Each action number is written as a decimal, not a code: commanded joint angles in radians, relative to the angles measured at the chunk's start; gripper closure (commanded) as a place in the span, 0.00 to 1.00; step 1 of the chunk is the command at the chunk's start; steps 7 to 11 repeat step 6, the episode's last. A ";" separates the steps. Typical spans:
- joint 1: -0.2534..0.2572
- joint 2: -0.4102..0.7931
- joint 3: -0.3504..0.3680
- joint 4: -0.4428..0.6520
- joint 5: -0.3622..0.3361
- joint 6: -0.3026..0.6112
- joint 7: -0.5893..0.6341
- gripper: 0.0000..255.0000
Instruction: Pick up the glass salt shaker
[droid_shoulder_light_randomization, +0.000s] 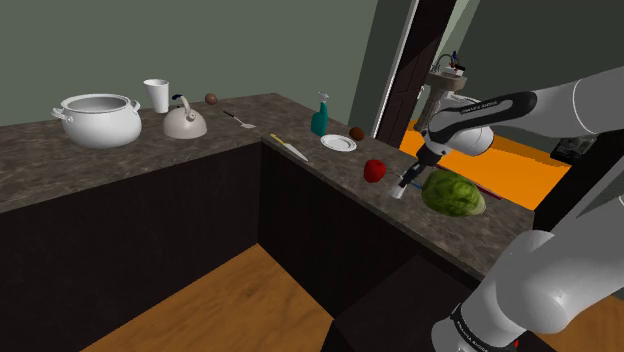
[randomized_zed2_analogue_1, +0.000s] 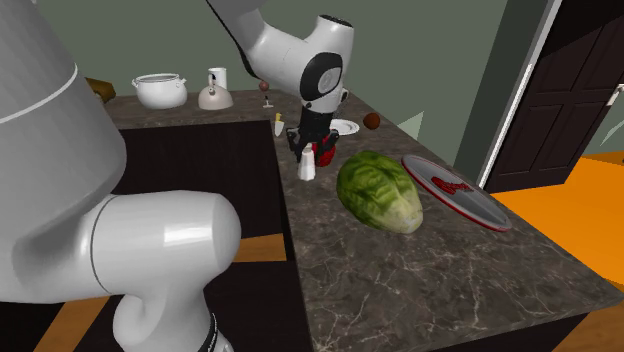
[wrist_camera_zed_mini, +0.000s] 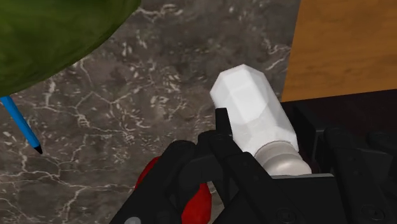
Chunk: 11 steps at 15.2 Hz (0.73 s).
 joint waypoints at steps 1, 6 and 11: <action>-0.010 -0.023 0.014 0.012 -0.020 -0.030 0.022 1.00; -0.022 -0.050 0.030 0.034 -0.041 -0.075 0.046 1.00; -0.022 -0.050 0.030 0.034 -0.041 -0.075 0.046 1.00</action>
